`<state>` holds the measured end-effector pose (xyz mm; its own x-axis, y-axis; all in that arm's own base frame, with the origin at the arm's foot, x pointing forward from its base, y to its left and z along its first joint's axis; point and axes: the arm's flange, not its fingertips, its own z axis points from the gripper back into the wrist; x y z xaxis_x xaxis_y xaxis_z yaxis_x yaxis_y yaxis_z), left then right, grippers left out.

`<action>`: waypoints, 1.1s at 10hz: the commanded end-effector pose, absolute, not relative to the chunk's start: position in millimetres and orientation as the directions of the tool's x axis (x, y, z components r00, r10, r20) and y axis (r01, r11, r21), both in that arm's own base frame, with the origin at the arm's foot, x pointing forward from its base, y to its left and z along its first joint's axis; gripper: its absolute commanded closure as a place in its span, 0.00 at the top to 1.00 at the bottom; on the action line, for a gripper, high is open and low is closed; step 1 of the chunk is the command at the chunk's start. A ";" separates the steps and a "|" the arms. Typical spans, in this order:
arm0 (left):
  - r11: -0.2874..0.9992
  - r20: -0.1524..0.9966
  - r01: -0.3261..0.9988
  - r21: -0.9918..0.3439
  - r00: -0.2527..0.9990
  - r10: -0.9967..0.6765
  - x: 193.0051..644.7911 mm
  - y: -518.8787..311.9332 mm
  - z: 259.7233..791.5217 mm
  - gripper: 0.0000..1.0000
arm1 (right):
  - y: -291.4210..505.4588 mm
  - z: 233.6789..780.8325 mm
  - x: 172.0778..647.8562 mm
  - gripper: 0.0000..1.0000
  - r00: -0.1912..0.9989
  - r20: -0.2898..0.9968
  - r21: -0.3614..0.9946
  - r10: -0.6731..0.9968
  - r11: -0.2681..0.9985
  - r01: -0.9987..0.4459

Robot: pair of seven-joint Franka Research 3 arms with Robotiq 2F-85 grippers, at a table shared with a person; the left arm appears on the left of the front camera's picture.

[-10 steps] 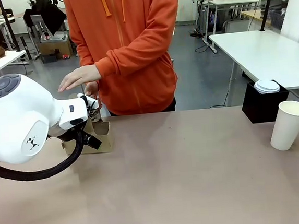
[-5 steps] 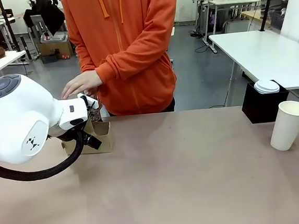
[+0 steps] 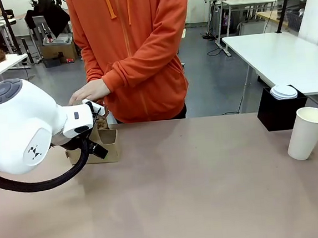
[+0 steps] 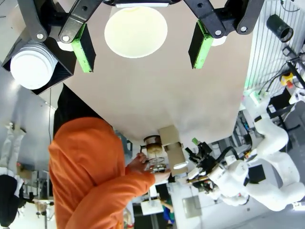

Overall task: Pour a drink into a cup and package it in a carrier.
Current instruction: Pick up the 600 ml Paper Cup and place it in the middle top area of the table.

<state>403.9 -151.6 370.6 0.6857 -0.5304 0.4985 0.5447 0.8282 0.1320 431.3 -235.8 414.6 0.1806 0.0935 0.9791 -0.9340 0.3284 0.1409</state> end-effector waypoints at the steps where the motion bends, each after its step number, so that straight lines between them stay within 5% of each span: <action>1: 0.828 0.499 0.545 0.131 0.686 -0.530 403.7 -151.4 370.5 1.00 | -235.7 414.6 431.3 1.00 0.181 0.979 0.141 0.094 0.328 -0.934; 6: 0.828 0.499 0.545 0.131 0.686 -0.530 403.7 -151.4 370.5 1.00 | -259.9 326.1 403.4 1.00 -0.043 0.997 -0.009 -0.069 0.435 -0.901; 11: 0.828 0.499 0.545 0.131 0.686 -0.530 403.7 -151.4 370.5 1.00 | -255.4 266.4 398.1 1.00 -0.019 0.999 0.001 -0.038 0.468 -0.884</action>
<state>403.9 -151.5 370.5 0.6859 -0.5303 0.4984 0.5445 0.8283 0.1320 394.8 -259.6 266.6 0.0051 -0.0463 0.9989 -0.8943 0.4467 0.0253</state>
